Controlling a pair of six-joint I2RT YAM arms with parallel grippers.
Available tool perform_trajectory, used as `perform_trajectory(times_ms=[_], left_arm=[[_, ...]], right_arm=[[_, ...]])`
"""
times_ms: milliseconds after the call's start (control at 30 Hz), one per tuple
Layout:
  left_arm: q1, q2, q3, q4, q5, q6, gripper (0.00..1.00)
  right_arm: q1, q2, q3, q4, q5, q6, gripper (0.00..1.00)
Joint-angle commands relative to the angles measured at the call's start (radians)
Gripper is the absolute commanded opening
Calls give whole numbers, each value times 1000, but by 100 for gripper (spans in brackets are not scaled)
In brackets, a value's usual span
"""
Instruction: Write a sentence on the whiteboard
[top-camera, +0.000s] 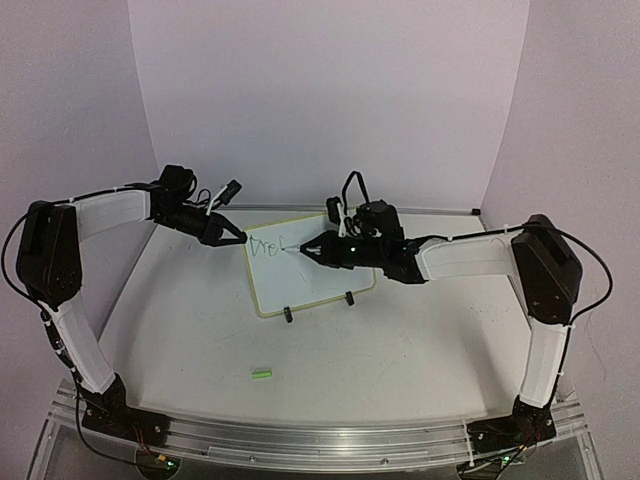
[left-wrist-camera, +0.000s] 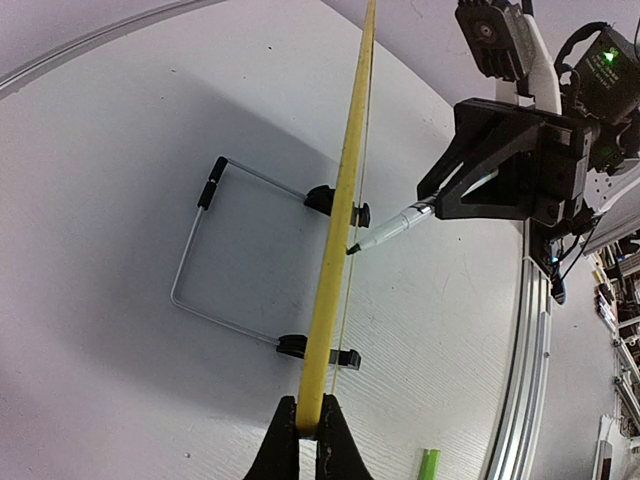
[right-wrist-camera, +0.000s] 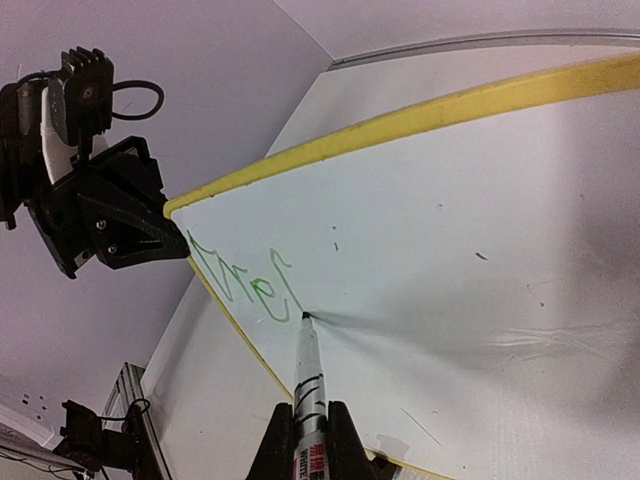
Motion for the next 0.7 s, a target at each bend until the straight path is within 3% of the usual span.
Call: perform_trajectory(times_ms=[0, 667], left_arm=[[-26, -11, 14, -53, -52, 27, 0], [-28, -12, 14, -55, -55, 28, 0]], right_arm=[[-7, -48, 43, 8, 61, -7, 0], [-7, -61, 56, 18, 96, -15, 0]])
